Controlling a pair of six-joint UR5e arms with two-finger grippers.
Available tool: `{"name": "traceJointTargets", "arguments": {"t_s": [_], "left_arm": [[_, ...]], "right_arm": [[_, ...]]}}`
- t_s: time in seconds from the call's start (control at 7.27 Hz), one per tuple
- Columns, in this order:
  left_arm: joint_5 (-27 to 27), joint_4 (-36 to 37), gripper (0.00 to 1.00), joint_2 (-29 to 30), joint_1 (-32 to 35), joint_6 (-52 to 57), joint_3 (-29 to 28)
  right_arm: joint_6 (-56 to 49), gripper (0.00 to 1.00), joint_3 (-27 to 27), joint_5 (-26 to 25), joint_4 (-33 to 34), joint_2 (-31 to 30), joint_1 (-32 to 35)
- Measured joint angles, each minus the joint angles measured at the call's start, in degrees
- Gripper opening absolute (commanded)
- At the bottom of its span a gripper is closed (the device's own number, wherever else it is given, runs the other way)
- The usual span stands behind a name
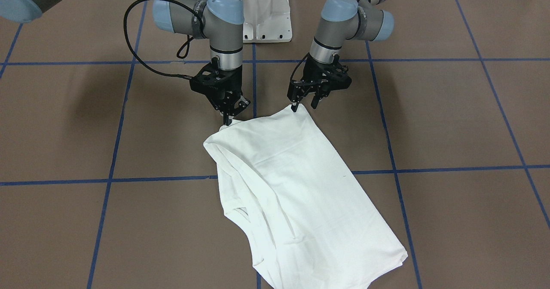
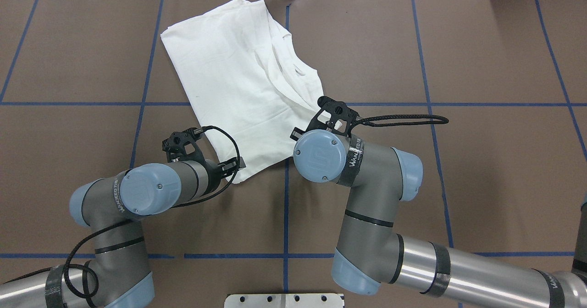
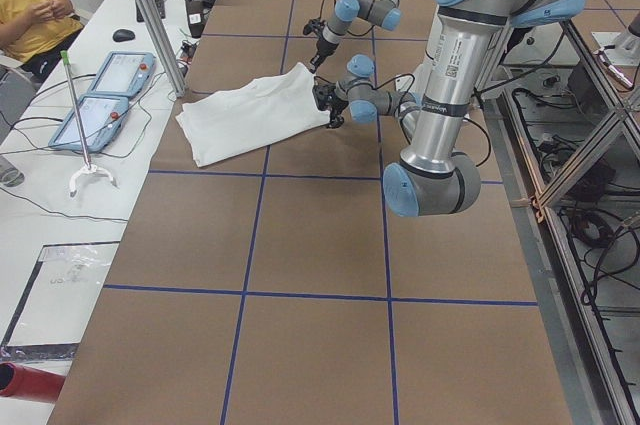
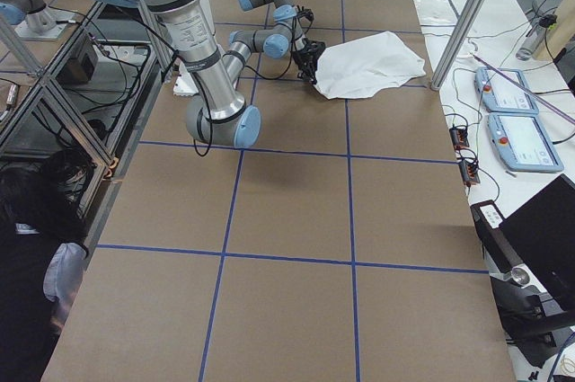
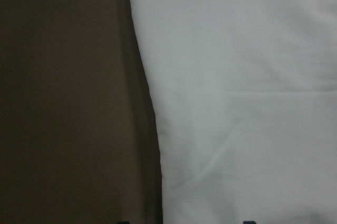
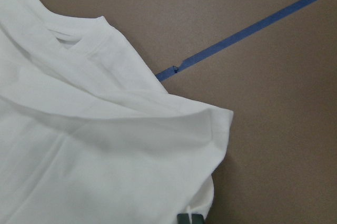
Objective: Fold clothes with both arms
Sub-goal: 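Move the left gripper to the shirt's near edge beside the right gripper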
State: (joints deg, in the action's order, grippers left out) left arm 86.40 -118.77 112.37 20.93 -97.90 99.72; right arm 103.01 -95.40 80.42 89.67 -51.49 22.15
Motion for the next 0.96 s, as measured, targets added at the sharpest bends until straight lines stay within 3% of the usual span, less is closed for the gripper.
{"name": "traceJointTargets", "arguments": {"t_s": [0.83,0.96], "left_arm": [[0.0,0.0,0.48,0.5,-0.2,0.0,-0.7],[0.0,0.0,0.18,0.7,-0.2,0.1,-1.0]], "right_arm": [[0.0,0.0,0.0,0.0,0.0,-0.1,0.0],[0.0,0.0,0.0,0.0,0.0,-0.1,0.0]]}}
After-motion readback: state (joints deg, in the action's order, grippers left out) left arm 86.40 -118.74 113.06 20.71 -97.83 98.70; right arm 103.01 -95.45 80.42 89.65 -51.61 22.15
